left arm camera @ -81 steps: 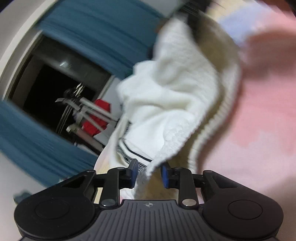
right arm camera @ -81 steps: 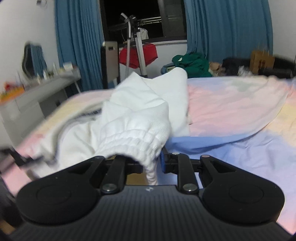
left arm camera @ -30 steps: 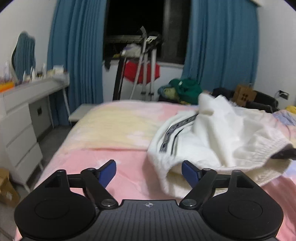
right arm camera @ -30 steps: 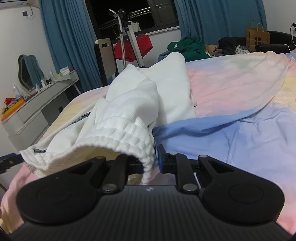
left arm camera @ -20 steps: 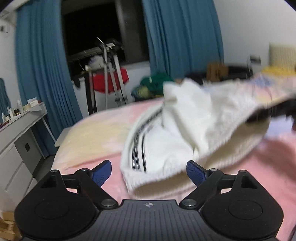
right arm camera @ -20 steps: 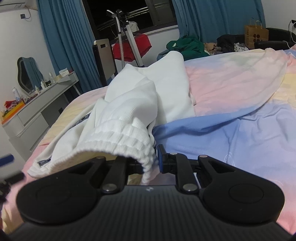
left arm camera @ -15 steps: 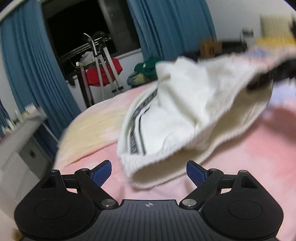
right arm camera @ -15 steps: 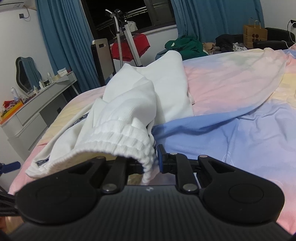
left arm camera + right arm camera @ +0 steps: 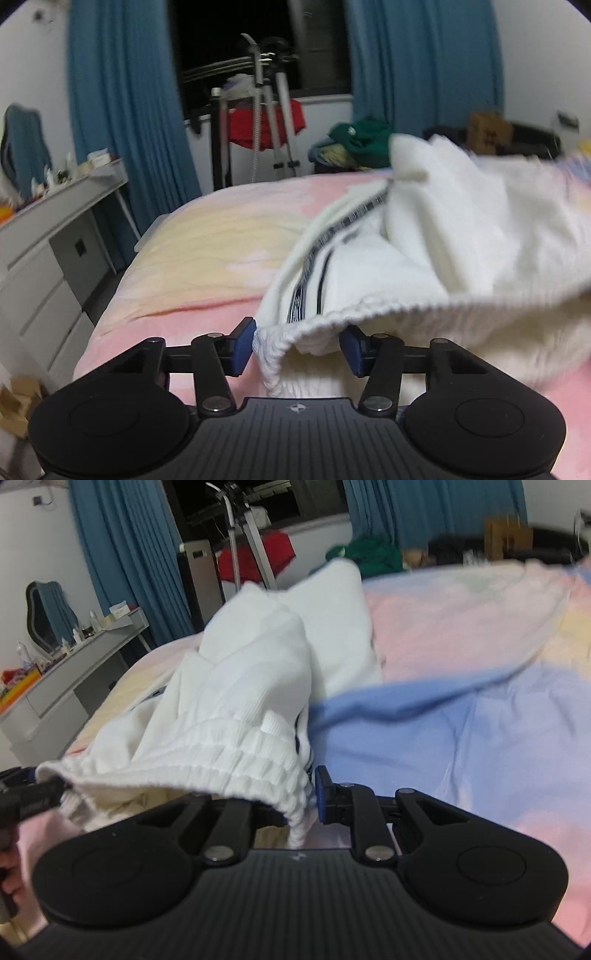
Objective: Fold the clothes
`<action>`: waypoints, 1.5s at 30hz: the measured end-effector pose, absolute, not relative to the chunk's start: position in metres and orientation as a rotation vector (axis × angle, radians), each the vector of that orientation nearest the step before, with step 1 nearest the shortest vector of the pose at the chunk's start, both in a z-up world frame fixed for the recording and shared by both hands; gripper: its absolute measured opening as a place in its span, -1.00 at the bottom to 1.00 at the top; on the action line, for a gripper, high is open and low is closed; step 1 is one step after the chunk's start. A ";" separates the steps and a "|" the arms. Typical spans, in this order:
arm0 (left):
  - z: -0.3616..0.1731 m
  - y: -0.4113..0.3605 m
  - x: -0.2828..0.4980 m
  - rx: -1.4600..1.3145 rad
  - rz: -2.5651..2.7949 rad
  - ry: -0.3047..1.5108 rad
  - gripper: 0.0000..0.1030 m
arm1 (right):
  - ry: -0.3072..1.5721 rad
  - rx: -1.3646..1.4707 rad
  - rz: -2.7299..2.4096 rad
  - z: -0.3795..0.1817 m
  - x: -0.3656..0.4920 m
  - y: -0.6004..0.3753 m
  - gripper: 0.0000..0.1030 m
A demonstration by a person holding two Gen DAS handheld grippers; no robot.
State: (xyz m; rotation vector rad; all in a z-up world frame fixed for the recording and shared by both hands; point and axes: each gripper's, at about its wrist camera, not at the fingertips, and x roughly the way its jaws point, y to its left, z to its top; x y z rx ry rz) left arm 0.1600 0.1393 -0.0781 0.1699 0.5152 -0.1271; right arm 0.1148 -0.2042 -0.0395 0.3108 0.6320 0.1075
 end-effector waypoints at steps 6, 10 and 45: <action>-0.029 0.182 0.182 0.062 -0.065 0.444 -0.29 | 0.638 0.415 0.191 -0.030 0.096 -0.174 -0.66; -0.001 0.215 0.196 -0.007 -0.019 0.408 -0.38 | 0.615 0.514 0.342 -0.017 0.091 -0.129 -0.65; 0.015 0.145 0.110 -0.093 -0.154 0.400 0.44 | 0.499 0.295 0.557 0.036 0.089 -0.095 0.81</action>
